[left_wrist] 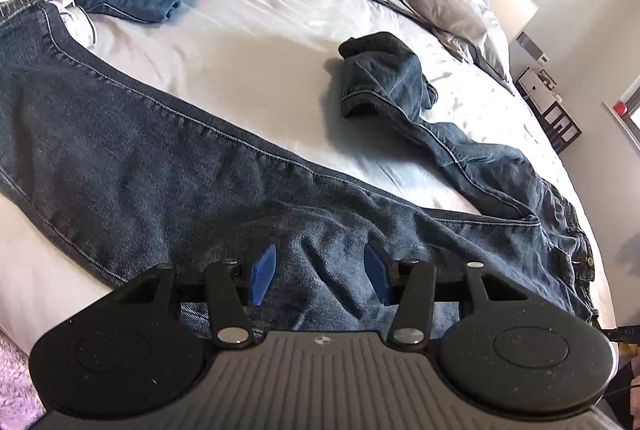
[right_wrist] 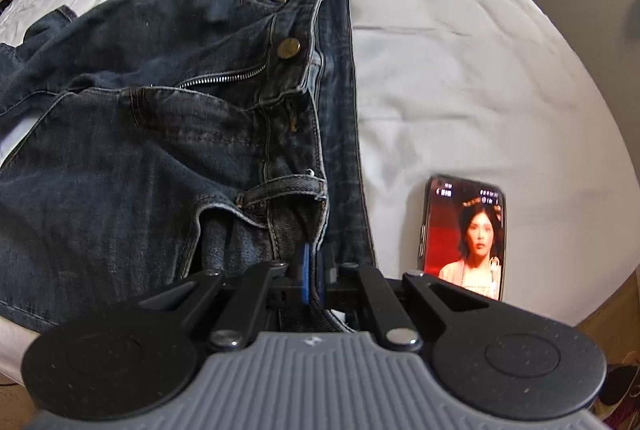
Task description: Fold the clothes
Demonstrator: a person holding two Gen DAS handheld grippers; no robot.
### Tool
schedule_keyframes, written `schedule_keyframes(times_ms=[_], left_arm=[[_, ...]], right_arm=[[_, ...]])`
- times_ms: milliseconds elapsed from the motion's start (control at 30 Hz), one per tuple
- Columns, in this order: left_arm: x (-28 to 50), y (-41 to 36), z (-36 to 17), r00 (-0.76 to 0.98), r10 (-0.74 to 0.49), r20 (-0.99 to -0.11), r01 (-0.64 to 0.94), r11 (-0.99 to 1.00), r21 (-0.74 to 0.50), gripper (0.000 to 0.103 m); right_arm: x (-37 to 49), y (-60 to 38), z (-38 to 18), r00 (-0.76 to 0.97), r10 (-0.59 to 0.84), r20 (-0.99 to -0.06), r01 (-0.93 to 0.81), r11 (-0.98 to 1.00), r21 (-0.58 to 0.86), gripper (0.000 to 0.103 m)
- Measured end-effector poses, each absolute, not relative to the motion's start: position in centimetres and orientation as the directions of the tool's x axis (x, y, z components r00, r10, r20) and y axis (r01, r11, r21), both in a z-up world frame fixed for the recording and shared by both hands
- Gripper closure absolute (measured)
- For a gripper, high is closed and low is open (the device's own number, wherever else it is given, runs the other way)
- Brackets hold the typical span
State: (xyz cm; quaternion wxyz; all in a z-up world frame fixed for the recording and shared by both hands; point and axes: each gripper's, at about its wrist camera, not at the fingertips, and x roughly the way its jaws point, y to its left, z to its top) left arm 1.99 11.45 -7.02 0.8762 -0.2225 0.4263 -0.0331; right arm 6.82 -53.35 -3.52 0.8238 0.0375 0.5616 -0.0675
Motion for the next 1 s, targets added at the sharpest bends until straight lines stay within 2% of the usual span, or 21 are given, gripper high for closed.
schedule_keyframes(times_ms=[200,233,267,300,333,500,767,800,833,900,933,1000], left_arm=[[2.3,11.9,-7.6,0.626,-0.237,-0.743,-0.157,0.895,-0.417,0.056],[2.4,11.9,-7.8,0.622,-0.234,-0.748,-0.163,0.895,-0.416,0.056],[2.6,11.9,-8.0,0.616,-0.231,-0.753,-0.169,0.895,-0.414,0.056],[2.8,11.8,-8.1,0.612,-0.230,-0.757,-0.172,0.895,-0.411,0.056],[2.9,11.6,-8.3,0.608,-0.229,-0.760,-0.169,0.898,-0.406,0.056],[3.9,10.1,-9.1,0.588,-0.229,-0.776,-0.128,0.921,-0.369,0.056],[4.6,8.7,-9.5,0.571,-0.257,-0.780,-0.095,0.923,-0.374,0.056],[4.6,8.9,-9.4,0.577,-0.257,-0.775,-0.101,0.920,-0.380,0.056],[4.6,9.0,-9.3,0.581,-0.258,-0.772,-0.108,0.915,-0.388,0.056],[4.5,9.3,-9.1,0.591,-0.260,-0.764,-0.121,0.907,-0.402,0.056],[4.5,9.4,-8.9,0.596,-0.260,-0.760,-0.126,0.904,-0.408,0.056],[4.4,9.4,-8.5,0.610,-0.251,-0.752,-0.133,0.903,-0.409,0.056]], right_arm=[[6.8,-54.3,-2.4,0.414,-0.048,-0.909,0.189,0.981,0.034,0.087],[6.9,-54.4,-2.1,0.432,-0.045,-0.901,0.187,0.982,0.041,0.079],[6.9,-54.5,-1.9,0.450,-0.041,-0.892,0.184,0.982,0.048,0.061],[7.0,-54.7,-1.6,0.467,-0.037,-0.883,0.181,0.982,0.054,0.055],[7.1,-54.8,-1.4,0.483,-0.035,-0.875,0.179,0.982,0.059,0.054],[9.9,-55.2,-1.7,0.532,-0.036,-0.846,0.159,0.985,0.058,0.064],[13.8,-55.3,-3.9,0.468,-0.020,-0.884,0.113,0.993,0.037,0.066],[13.9,-55.1,-4.4,0.451,-0.016,-0.892,0.104,0.994,0.035,0.070],[13.9,-55.0,-4.7,0.439,-0.013,-0.898,0.096,0.995,0.032,0.079],[13.5,-54.7,-4.7,0.435,-0.019,-0.900,0.081,0.997,0.019,0.083],[13.2,-54.6,-4.5,0.435,-0.022,-0.900,0.074,0.997,0.012,0.091],[12.7,-54.5,-4.2,0.425,-0.016,-0.905,0.076,0.997,0.019,0.093]])
